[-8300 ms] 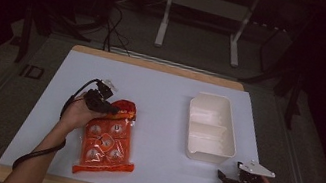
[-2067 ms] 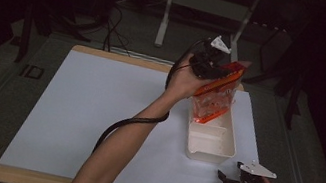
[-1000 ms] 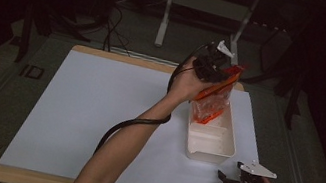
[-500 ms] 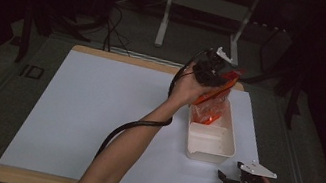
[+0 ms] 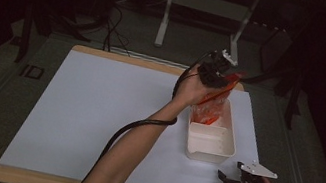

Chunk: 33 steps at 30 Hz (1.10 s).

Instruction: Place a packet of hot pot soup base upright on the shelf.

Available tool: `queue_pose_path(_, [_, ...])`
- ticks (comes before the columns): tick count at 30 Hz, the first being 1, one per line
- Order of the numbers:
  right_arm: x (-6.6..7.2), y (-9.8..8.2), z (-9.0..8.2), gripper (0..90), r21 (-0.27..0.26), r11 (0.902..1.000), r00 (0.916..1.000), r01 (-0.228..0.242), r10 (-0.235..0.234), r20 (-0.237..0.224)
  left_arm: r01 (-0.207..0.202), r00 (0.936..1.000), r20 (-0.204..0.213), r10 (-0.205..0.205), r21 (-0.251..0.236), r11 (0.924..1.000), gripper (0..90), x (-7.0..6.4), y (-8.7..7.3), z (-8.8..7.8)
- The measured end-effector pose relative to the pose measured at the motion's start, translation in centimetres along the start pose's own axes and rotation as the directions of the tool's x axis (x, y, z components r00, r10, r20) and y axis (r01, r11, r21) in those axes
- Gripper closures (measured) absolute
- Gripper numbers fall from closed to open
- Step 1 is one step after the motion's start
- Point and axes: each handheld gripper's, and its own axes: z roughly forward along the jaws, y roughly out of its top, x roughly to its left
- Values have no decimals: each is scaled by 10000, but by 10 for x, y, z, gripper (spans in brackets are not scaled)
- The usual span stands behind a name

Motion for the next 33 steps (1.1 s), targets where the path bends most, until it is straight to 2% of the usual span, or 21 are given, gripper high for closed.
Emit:
queue_pose_path(15, [0, 0, 0, 135, -25, 10000, 10000, -23, 23, -22, 298, 9995, 37, -299, 148, 9994, 900, 5, 3, 12])
queue_pose_path(27, [0, 0, 0, 135, -16, 10000, 10000, -19, 19, -51, 655, 9978, 68, -656, 162, 9977, 895, 12, 3, 11])
queue_pose_path(29, [0, 0, 0, 135, -22, 10000, 10000, -14, 14, -44, 746, 9971, 169, -748, 120, 9971, 877, 13, 2, 10])
queue_pose_path(33, [0, 0, 0, 135, -19, 10000, 10000, -17, 17, -48, 666, 9974, 304, -659, -226, 9975, 801, 12, 2, 2])
